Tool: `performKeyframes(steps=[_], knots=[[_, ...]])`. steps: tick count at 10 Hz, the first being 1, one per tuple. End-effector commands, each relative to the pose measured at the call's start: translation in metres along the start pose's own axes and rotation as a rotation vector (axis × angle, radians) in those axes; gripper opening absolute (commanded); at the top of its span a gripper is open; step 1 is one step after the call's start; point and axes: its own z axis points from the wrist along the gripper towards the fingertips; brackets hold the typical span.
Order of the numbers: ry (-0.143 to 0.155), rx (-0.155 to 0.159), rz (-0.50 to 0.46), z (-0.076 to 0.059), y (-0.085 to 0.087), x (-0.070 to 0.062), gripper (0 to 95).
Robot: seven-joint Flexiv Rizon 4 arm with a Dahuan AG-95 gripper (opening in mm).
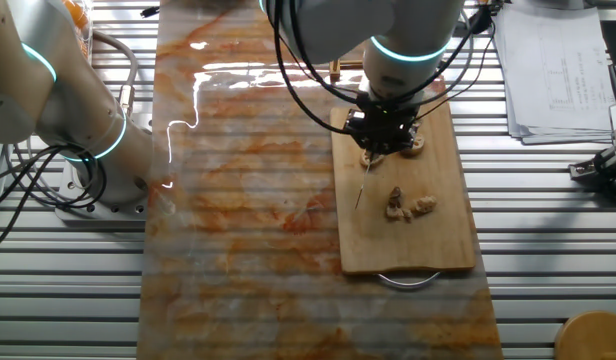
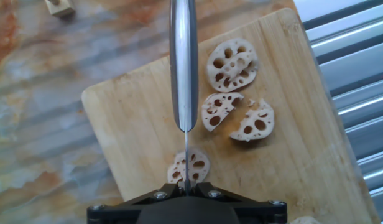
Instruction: Slice the lotus root
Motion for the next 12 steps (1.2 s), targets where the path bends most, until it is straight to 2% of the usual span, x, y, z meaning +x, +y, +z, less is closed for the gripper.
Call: performKeyframes(steps=[1, 3, 4, 5, 7, 8, 9, 10, 11, 12], knots=[[0.003, 0.000, 0.005, 0.000, -0.001, -0.002, 0.0], [0.006, 0.002, -0.002, 0.005, -0.004, -0.004, 0.0], [0.012, -0.009, 0.010, 0.005, -0.003, -0.004, 0.0], [0.029, -0.010, 0.019, 0.003, -0.003, -0.005, 0.0], [0.016, -0.006, 0.003, 0.013, -0.007, -0.003, 0.0], [0.021, -0.005, 0.006, 0.017, -0.008, -0.003, 0.0], [0.037, -0.016, 0.013, 0.018, -0.007, -0.003, 0.0], [0.037, -0.015, 0.014, 0.020, -0.003, -0.002, 0.0], [0.029, 0.023, 0.000, 0.022, -0.001, -0.001, 0.0], [0.039, 0.035, -0.007, 0.028, -0.002, -0.003, 0.0]])
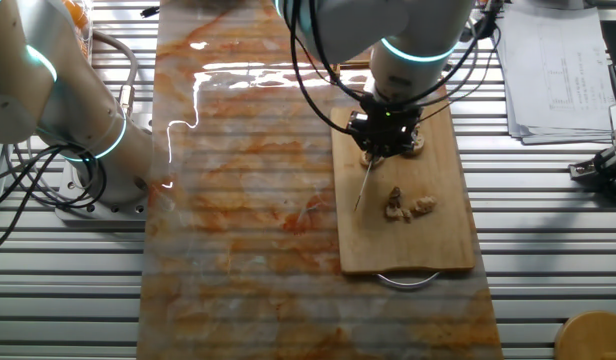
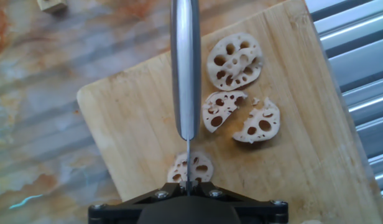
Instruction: Slice the lotus root
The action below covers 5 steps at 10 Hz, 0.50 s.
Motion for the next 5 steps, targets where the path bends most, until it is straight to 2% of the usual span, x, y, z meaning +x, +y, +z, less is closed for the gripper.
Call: performKeyframes(steps=[1, 3, 5], knots=[[0.000, 0.044, -0.017, 0.0191, -0.0032, -0.0038, 0.0], [0.012, 0.021, -0.017, 0.0210, -0.0040, -0.0058, 0.0], [0.015, 0.017, -0.028, 0.0225, -0.0049, -0.0088, 0.0]])
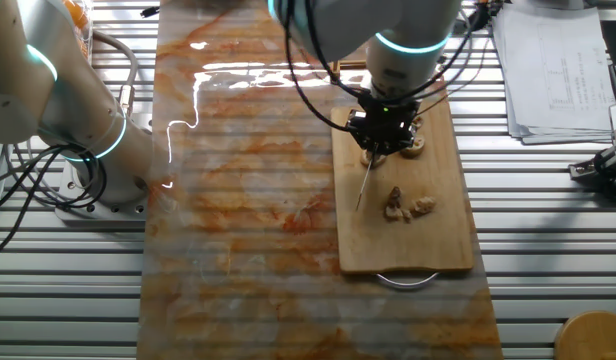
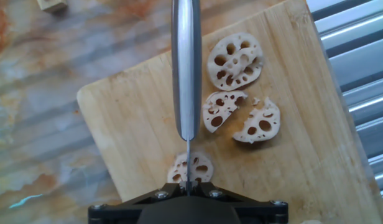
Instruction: Slice the lotus root
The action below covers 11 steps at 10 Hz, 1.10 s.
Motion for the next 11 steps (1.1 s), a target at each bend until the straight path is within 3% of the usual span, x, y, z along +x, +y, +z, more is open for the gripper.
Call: performKeyframes(steps=[1, 4, 7, 9, 11], knots=[[0.002, -0.025, -0.008, 0.024, -0.002, -0.005, 0.0], [0.041, -0.028, -0.041, 0.021, 0.006, 0.004, 0.0], [0.054, 0.008, -0.084, 0.023, 0.010, 0.017, 0.0], [-0.003, 0.002, -0.050, 0.029, 0.009, 0.021, 0.0], [-0.042, -0.008, -0.031, 0.034, 0.004, 0.009, 0.0]])
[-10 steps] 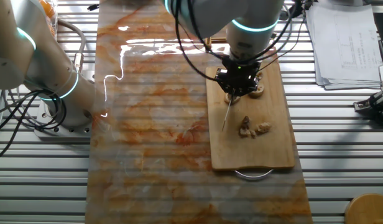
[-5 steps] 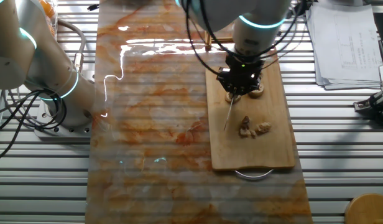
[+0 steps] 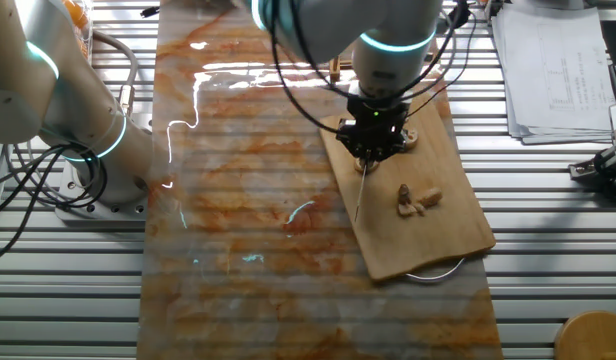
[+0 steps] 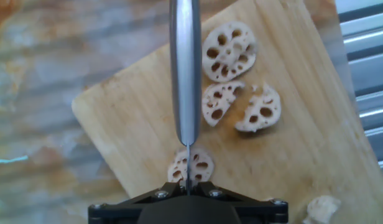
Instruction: Slice the lotus root
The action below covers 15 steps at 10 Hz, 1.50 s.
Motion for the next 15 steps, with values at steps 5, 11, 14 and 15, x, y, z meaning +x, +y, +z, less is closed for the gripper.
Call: performKeyframes(steps=[5, 11, 14, 15], knots=[[-0.106, -0.086, 0.075, 0.031, -0.009, -0.025, 0.0], [-0.035, -0.042, 0.027, 0.019, 0.004, -0.015, 0.0], [-0.034, 0.013, 0.011, 0.019, 0.012, 0.010, 0.0], [-0.035, 0.015, 0.012, 0.018, 0.013, 0.012, 0.0]])
